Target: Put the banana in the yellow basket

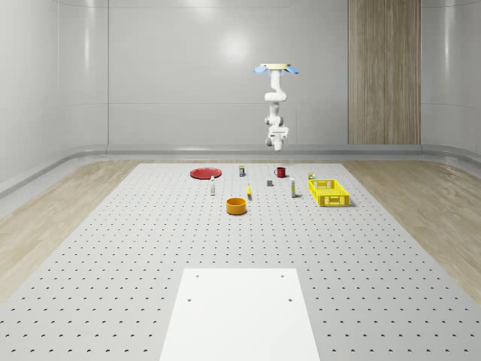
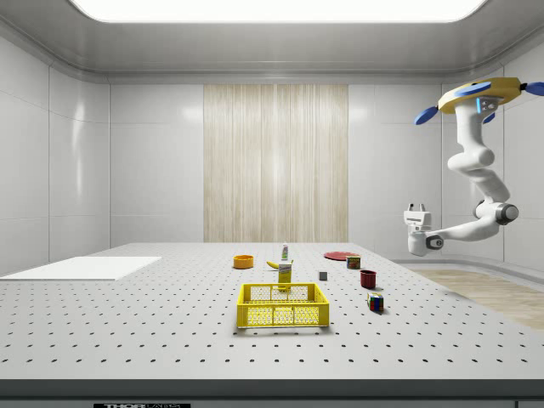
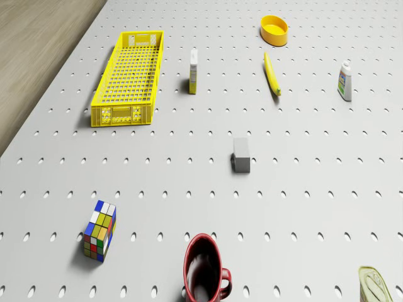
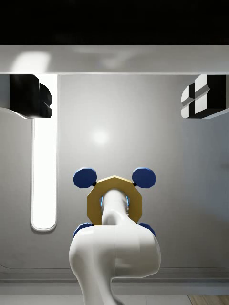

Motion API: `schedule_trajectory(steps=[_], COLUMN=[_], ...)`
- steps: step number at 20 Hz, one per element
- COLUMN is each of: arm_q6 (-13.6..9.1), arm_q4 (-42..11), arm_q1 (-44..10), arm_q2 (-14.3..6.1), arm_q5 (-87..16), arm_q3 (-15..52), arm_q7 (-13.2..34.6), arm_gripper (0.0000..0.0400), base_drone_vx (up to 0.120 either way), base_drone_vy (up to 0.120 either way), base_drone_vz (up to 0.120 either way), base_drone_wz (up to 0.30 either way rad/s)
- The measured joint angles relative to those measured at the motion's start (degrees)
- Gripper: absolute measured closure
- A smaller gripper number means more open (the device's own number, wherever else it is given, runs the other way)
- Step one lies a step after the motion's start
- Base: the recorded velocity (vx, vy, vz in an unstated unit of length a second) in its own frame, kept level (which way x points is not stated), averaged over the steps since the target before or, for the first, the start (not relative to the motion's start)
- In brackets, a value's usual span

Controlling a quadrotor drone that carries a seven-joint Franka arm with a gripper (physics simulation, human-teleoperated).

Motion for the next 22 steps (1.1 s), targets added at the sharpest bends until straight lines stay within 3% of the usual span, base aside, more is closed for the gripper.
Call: schedule_trajectory(steps=[22], arm_q6=[0.85], arm_q4=[-0.48], arm_q1=[-0.20], arm_q2=[-0.59], arm_q5=[-0.43], arm_q3=[0.39], arm_q7=[0.01], arm_gripper=[0.0000], base_drone_vx=[0.120], base_drone_vy=[-0.120], base_drone_vz=[0.000], base_drone_wz=[0.000])
